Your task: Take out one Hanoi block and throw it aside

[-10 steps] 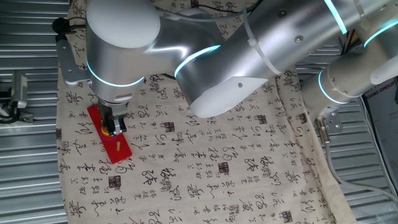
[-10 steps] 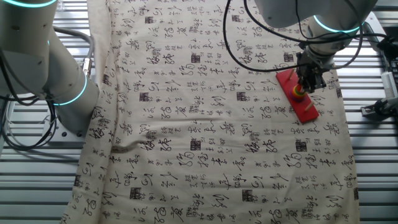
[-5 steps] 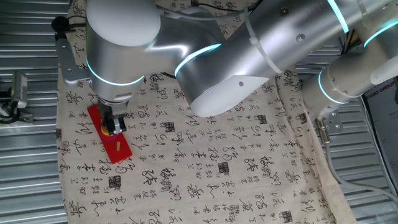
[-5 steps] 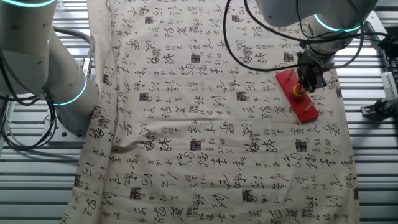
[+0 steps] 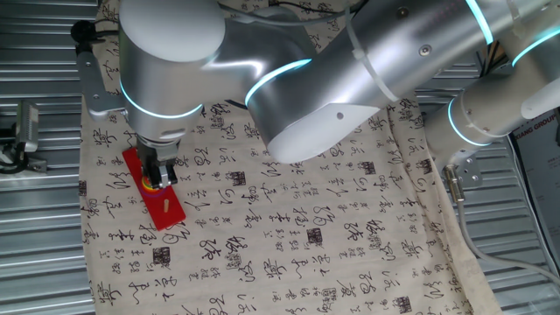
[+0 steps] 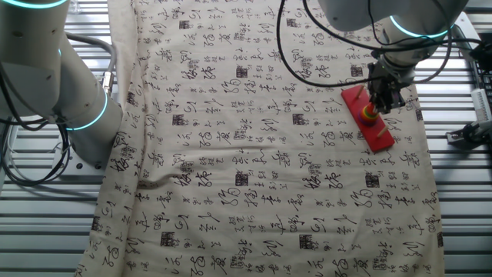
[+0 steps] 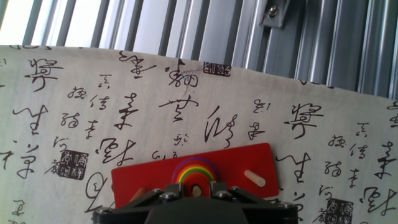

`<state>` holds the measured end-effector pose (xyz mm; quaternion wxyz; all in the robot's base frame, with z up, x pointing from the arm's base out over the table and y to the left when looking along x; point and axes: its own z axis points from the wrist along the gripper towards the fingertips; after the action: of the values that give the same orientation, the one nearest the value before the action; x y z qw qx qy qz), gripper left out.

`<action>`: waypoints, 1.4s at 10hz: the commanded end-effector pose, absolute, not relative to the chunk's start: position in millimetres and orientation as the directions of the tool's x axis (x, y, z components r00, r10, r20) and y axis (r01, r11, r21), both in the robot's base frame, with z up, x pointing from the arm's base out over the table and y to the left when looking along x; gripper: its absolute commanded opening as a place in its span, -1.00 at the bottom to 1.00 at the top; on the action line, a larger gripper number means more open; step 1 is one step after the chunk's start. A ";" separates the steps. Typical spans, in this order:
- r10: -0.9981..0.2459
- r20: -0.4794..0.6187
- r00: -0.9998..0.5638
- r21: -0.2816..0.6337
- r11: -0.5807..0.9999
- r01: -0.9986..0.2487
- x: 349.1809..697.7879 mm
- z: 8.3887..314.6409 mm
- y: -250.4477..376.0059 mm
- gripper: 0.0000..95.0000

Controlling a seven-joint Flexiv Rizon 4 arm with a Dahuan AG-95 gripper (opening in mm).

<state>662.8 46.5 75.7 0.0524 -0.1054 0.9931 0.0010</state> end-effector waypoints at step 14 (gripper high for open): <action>-0.205 -0.099 -0.974 -0.002 0.979 -0.206 662.6 91.8 46.5 -1.00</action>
<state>663.0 46.4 92.2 0.0497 -0.1033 0.9934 0.0040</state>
